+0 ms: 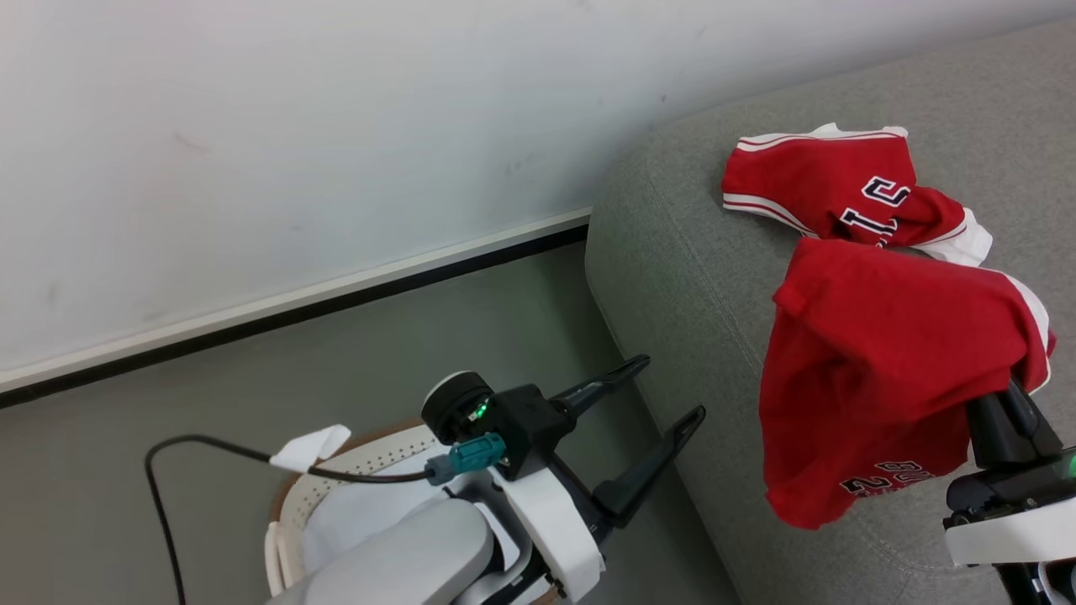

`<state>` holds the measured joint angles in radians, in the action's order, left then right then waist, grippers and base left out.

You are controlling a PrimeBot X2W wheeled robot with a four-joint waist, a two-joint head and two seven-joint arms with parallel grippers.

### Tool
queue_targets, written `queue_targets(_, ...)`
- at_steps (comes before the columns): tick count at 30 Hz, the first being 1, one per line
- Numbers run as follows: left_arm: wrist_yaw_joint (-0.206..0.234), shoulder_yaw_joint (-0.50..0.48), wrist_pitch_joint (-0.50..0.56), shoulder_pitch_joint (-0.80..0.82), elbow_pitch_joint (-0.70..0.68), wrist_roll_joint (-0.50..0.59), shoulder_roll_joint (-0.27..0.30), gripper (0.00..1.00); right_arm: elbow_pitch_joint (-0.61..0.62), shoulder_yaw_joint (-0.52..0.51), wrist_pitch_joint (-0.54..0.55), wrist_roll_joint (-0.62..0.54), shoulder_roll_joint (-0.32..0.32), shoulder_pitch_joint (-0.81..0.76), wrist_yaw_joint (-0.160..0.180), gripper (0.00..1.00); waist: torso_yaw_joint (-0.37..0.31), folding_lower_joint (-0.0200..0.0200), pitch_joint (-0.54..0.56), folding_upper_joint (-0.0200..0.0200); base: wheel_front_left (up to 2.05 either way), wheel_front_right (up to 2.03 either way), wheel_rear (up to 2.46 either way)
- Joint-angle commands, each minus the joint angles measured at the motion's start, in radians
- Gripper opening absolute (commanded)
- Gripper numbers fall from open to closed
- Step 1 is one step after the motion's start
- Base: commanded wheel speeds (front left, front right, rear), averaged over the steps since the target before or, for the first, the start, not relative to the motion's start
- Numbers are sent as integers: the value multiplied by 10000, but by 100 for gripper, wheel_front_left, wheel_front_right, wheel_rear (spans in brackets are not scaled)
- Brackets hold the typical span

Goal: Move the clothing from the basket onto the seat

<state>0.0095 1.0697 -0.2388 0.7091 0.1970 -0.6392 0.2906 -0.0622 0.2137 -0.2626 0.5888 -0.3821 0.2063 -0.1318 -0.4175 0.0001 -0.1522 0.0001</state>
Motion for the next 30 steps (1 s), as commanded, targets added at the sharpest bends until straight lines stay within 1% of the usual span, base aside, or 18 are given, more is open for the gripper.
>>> queue_targets(1,-30,-13,-19,117,40,115,70,100,97,-121,-29,-107,6,107,23,0,-21,-1,-177,-1,0,0,0)
queue_targets(6,-73,-6,126,368,-68,208,188,100,236,-491,-30,-73,-63,541,23,0,60,-1,-668,-1,0,0,0)
queue_targets(11,-79,-53,571,932,-540,413,510,100,401,-989,-26,39,-365,1297,23,0,338,-1,-1881,-1,0,0,0)
queue_targets(15,-81,-127,875,1310,-1014,507,855,100,473,-1960,-27,-82,-686,1911,23,0,620,-1,-2943,-1,0,0,0)
queue_targets(20,-78,-122,1256,1607,-1490,610,1244,100,401,-3539,-26,119,-1072,2577,23,0,989,-1,-4036,-1,0,0,0)
queue_targets(23,-44,-159,1341,1724,-1769,682,1411,100,4,-4212,-25,651,-1584,3055,23,0,1228,-1,-4530,-1,0,0,0)
queue_targets(25,-23,-159,1388,1774,-1932,714,1494,100,-489,-4566,-14,765,-2005,3169,23,0,1410,-1,-4819,-1,0,0,0)
queue_targets(27,13,-179,1405,1824,-2046,756,1567,100,-947,-4978,-15,917,-2256,3448,23,0,1563,-1,-5085,-1,0,0,0)
queue_targets(30,62,-216,1452,1888,-2192,804,1668,100,-2020,-5166,-13,946,-2585,3595,23,0,1767,-1,-5466,-1,0,0,0)
